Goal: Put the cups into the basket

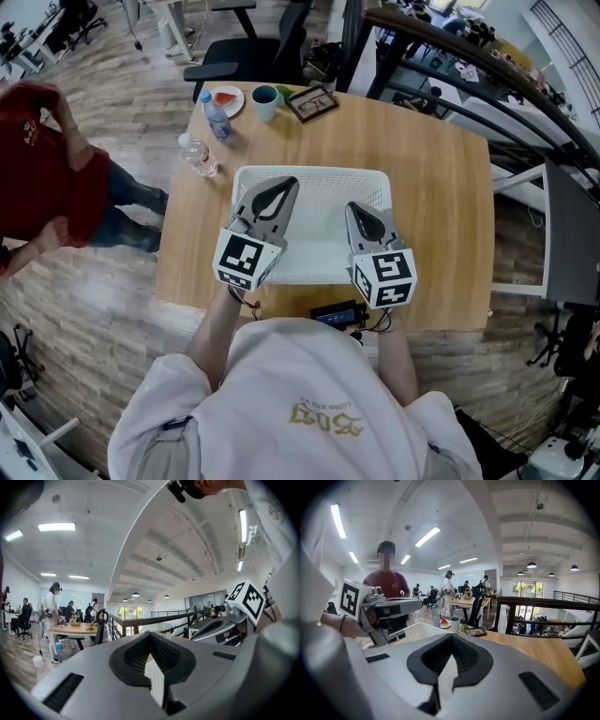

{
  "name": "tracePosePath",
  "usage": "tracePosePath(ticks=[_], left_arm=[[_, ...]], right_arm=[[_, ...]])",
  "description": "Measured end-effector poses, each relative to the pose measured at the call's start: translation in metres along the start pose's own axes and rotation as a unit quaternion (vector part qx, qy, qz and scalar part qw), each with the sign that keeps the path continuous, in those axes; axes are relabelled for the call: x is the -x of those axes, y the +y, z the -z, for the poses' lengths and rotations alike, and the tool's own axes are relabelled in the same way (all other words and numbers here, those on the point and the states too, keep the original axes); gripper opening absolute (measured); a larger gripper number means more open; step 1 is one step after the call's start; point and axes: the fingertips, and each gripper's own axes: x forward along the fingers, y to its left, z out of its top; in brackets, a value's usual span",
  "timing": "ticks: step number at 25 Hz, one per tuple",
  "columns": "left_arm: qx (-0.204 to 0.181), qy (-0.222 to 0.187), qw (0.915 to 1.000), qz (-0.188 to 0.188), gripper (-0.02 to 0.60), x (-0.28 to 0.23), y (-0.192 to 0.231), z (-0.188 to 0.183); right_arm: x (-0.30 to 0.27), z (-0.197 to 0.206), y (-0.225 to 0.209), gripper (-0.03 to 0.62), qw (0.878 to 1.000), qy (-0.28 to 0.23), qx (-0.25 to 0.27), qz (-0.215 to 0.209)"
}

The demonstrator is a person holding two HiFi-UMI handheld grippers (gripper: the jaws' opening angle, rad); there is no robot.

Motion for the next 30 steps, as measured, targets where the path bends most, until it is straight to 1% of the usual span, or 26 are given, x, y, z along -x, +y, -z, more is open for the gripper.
tracePosePath(ticks=[2,5,7,9,11,13,15,20,24,30], left_arm=[[-0.005,-0.008,0.9999,-0.006,0.006,0.003,0.002,-0.005],[0.013,-0.015,0.9997,-0.016,0.006,0.009,0.003,-0.009],[0.016,-0.021,0.9994,-0.023,0.006,0.013,0.002,-0.012],[0.007,-0.027,0.9993,-0.025,0.006,0.014,-0.002,-0.018],[-0.009,-0.031,0.9991,-0.027,0.006,0.013,-0.006,-0.023],[-0.026,-0.033,0.9985,-0.034,0.006,0.013,-0.008,-0.027],[-0.036,-0.035,0.9979,-0.041,0.006,0.012,-0.007,-0.028],[-0.025,-0.027,0.9981,-0.049,0.006,0.012,-0.003,-0.019],[-0.021,-0.020,0.9982,-0.051,0.006,0.013,-0.001,-0.012],[-0.021,-0.015,0.9987,-0.045,0.006,0.016,-0.003,-0.009]], right_arm=[[0.004,-0.006,0.002,0.009,1.000,-0.018,-0.007,0.004],[0.010,-0.013,0.005,0.009,0.999,-0.040,-0.003,0.017],[0.015,-0.019,0.005,0.009,0.997,-0.064,-0.005,0.036],[0.019,-0.026,0.005,0.009,0.994,-0.089,-0.013,0.054],[0.022,-0.030,0.005,0.009,0.992,-0.104,-0.018,0.064],[0.023,-0.033,0.006,0.009,0.991,-0.111,-0.019,0.068],[0.024,-0.035,0.005,0.009,0.991,-0.115,-0.016,0.072],[0.030,-0.040,-0.004,0.009,0.988,-0.120,-0.007,0.096],[0.032,-0.039,-0.008,0.009,0.987,-0.122,-0.007,0.102],[0.038,-0.042,-0.011,0.009,0.986,-0.127,-0.006,0.108]])
